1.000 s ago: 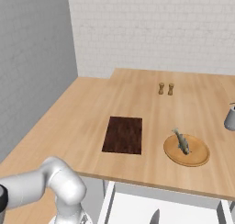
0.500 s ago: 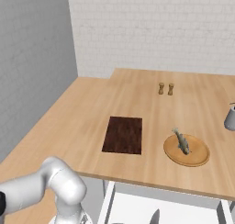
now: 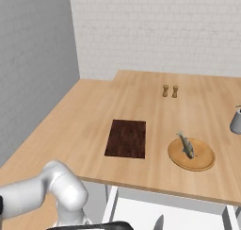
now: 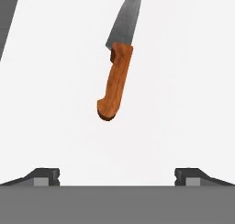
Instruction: Pick up the knife from the drawer and place it on the cutting board. Then place the meat from the plate to the cutting board.
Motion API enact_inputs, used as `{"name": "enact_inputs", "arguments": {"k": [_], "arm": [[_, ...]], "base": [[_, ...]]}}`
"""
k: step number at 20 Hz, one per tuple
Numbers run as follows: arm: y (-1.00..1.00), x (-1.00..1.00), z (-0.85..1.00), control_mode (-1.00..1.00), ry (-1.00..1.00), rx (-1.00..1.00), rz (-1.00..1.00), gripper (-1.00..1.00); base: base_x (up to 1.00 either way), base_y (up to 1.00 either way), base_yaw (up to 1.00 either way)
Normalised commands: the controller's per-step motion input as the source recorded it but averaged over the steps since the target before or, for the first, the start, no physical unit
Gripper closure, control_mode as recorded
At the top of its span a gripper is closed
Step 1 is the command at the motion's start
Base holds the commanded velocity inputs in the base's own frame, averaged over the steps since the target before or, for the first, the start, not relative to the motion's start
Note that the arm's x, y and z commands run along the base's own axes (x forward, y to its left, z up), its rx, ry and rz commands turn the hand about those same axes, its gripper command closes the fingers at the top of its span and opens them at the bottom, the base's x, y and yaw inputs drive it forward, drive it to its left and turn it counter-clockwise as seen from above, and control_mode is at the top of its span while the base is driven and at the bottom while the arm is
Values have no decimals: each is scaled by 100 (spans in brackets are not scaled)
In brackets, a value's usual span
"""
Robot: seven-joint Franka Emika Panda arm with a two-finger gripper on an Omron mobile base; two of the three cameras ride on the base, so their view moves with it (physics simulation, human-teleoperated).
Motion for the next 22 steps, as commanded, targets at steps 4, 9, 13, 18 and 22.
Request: {"name": "enact_inputs", "arguments": {"k": [4, 9, 13, 18, 22], "arm": [[9, 40, 8, -100, 15, 0, 0, -100], [0, 53, 2, -100, 17, 0, 0, -100], [0, 9, 1, -100, 0, 1, 0, -100], [-4, 7, 1, -100, 0, 13, 0, -100], [-15, 0, 0, -100, -8, 17, 0, -100]], "base": [[0, 0, 0], [0, 0, 0], [0, 0, 0], [0, 0, 0], [0, 0, 0]]}}
